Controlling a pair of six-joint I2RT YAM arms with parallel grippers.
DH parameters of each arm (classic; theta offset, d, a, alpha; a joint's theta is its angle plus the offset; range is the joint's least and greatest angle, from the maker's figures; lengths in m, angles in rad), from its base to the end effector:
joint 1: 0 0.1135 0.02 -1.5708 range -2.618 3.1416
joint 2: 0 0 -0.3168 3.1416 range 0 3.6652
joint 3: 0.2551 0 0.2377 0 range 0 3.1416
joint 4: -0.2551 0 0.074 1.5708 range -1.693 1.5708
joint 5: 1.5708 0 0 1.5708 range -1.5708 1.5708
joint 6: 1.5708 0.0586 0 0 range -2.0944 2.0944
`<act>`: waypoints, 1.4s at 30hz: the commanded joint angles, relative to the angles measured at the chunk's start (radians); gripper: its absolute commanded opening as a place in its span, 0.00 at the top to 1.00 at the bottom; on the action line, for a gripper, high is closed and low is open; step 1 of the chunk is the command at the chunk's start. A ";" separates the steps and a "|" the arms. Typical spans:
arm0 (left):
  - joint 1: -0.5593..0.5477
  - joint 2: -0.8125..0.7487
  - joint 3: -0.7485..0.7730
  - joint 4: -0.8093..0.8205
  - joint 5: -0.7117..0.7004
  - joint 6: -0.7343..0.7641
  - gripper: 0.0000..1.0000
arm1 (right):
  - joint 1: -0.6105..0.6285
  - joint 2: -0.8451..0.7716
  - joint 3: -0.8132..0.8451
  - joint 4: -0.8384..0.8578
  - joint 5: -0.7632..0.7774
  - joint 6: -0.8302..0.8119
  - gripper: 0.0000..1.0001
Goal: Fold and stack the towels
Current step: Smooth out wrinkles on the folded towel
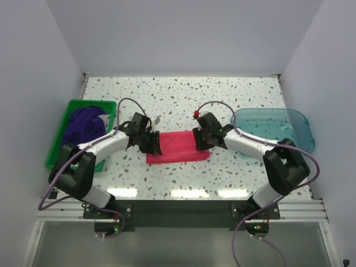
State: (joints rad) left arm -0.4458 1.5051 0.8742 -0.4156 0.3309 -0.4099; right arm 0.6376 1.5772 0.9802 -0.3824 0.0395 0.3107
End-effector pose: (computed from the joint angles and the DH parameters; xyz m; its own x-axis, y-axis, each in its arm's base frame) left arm 0.2490 -0.1401 0.2303 -0.9374 0.0302 -0.3471 0.1973 0.8671 -0.4575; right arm 0.2584 0.1885 0.2406 -0.8116 -0.2210 -0.5409 -0.3455 0.9280 0.1392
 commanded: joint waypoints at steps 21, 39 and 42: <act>0.013 -0.114 -0.120 -0.001 -0.089 -0.020 0.62 | 0.001 -0.118 -0.104 -0.027 0.068 0.013 0.59; 0.015 -0.082 -0.182 -0.038 -0.156 -0.013 0.75 | 0.007 -0.045 -0.152 -0.015 -0.026 0.083 0.69; 0.024 -0.069 -0.205 -0.034 -0.179 -0.017 0.78 | 0.007 -0.034 -0.176 -0.012 -0.004 0.100 0.70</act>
State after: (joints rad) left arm -0.4362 1.4235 0.6979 -0.4412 0.2035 -0.4332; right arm 0.6415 1.5352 0.8246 -0.4072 0.0269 0.3759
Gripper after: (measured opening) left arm 0.230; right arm 0.305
